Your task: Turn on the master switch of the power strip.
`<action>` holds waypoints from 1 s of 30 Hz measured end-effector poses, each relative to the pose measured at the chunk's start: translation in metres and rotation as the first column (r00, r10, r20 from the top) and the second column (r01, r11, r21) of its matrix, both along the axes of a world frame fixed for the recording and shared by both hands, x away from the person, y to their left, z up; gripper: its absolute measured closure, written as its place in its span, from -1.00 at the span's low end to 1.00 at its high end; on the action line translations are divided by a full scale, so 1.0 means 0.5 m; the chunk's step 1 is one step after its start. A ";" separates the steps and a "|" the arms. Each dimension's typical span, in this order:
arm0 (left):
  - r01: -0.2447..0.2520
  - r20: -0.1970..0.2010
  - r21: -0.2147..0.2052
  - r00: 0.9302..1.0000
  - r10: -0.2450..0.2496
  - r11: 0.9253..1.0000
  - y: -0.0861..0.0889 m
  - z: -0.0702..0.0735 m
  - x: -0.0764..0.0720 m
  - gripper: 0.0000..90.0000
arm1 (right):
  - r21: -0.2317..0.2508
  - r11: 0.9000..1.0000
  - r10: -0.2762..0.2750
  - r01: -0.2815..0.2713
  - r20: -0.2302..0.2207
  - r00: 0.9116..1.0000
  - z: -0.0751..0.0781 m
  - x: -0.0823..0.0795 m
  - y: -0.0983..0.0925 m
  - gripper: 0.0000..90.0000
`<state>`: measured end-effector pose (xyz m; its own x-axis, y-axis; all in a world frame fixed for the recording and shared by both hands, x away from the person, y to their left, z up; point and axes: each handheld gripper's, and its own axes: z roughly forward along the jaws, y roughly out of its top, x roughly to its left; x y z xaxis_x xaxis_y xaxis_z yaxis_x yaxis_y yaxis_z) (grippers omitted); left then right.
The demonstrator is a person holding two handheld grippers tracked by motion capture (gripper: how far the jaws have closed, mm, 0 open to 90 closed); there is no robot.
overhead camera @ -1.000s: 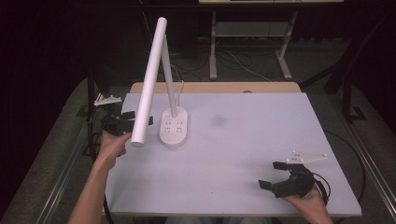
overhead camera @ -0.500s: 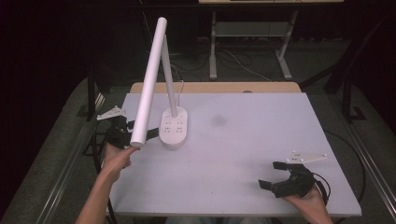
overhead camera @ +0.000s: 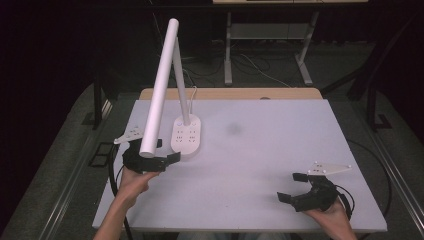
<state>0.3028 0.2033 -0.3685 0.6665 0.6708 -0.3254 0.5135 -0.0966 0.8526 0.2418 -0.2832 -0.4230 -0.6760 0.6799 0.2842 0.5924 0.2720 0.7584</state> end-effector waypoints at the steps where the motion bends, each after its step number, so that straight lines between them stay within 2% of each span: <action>1: 0.005 0.000 0.000 1.000 -0.005 1.000 -0.002 -0.006 -0.004 -1.00 | 0.001 1.000 0.000 0.000 0.000 1.000 0.000 0.000 0.000 -0.99; 9: 0.051 -0.021 0.000 0.998 -0.051 0.999 -0.023 -0.046 -0.036 -1.00 | 0.001 1.000 0.003 -0.003 -0.005 1.000 0.001 -0.002 0.001 -0.99; 13: 0.088 -0.036 0.021 0.996 -0.087 0.996 -0.038 -0.068 -0.052 -1.00 | 0.002 1.000 0.004 -0.004 0.001 1.000 0.001 -0.001 0.000 -0.99; 22: 0.155 -0.057 0.065 0.987 -0.151 0.986 -0.066 -0.098 -0.075 -1.00 | 0.001 1.000 0.006 -0.006 -0.006 1.000 0.000 -0.002 0.001 -0.99; 25: 0.176 -0.065 0.090 0.983 -0.170 0.980 -0.072 -0.106 -0.080 -1.00 | 0.001 1.000 0.007 -0.007 0.000 1.000 0.000 -0.002 0.000 -0.99; 30: 0.188 -0.072 0.112 0.981 -0.181 0.976 -0.074 -0.114 -0.082 -1.00 | 0.001 1.000 0.009 -0.009 -0.001 1.000 0.000 -0.002 0.001 -0.99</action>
